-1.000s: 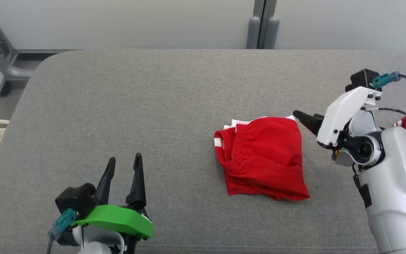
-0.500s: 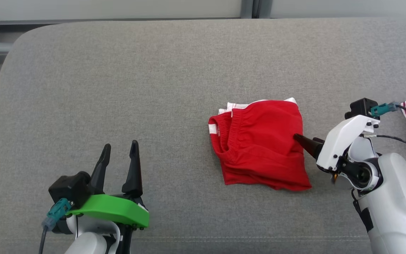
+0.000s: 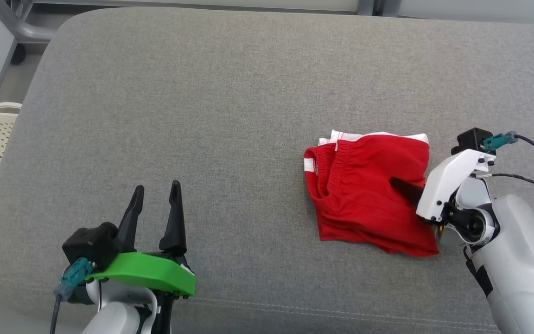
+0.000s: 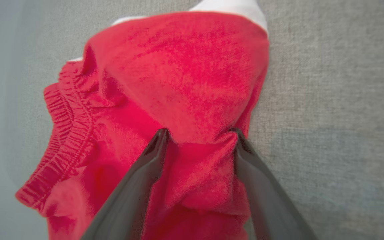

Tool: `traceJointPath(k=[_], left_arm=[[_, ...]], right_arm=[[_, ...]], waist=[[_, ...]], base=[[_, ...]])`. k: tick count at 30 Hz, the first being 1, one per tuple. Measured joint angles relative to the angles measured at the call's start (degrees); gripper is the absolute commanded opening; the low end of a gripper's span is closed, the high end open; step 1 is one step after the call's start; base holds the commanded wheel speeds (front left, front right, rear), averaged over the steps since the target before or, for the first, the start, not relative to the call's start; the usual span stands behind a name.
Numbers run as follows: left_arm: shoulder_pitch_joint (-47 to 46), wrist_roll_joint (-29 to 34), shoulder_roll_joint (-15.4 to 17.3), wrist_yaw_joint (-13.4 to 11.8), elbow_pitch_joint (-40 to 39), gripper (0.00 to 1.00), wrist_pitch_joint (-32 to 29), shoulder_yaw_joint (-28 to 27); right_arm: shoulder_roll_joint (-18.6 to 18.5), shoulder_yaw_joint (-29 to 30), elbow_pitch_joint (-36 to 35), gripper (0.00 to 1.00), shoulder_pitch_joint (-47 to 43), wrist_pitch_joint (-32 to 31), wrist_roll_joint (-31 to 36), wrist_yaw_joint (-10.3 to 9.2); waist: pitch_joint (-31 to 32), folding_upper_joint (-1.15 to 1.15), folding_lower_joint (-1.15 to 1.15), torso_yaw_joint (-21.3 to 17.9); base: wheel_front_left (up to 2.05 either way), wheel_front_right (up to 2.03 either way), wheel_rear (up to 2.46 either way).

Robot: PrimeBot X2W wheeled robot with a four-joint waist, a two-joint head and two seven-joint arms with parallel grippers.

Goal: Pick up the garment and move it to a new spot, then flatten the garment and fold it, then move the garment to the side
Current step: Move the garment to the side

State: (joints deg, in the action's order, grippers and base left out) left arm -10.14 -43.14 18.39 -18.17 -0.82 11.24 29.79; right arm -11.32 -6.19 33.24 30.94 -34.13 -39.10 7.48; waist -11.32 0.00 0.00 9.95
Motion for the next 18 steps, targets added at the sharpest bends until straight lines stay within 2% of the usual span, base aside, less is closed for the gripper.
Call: traceJointPath(k=[1, 9, 18], left_arm=[[0.0, 0.0, 0.0, 0.0, 0.01, 1.0, 0.03, -0.01], [0.0, 0.0, -0.02, -0.01, -0.14, 1.0, 0.42, 0.04], [0.04, 0.02, -0.23, -0.02, -0.59, 1.0, 0.4, 0.87]], right_arm=[[-0.15, -0.41, 0.47, 0.0, 0.09, 0.25, -0.18, 0.0], [-0.92, -4.48, 2.27, 0.0, 2.03, 2.3, -1.77, 0.0], [-7.32, -9.26, -3.26, 0.0, 2.91, -0.35, -3.86, 0.01]], waist=[[0.0, 0.0, 0.0, 0.18], [0.19, 0.0, 0.0, -0.84], [1.11, 0.0, 0.0, -5.0]], base=[[0.0, 0.0, 0.0], [0.0, 0.0, 0.0], [0.0, 0.0, 0.0]])
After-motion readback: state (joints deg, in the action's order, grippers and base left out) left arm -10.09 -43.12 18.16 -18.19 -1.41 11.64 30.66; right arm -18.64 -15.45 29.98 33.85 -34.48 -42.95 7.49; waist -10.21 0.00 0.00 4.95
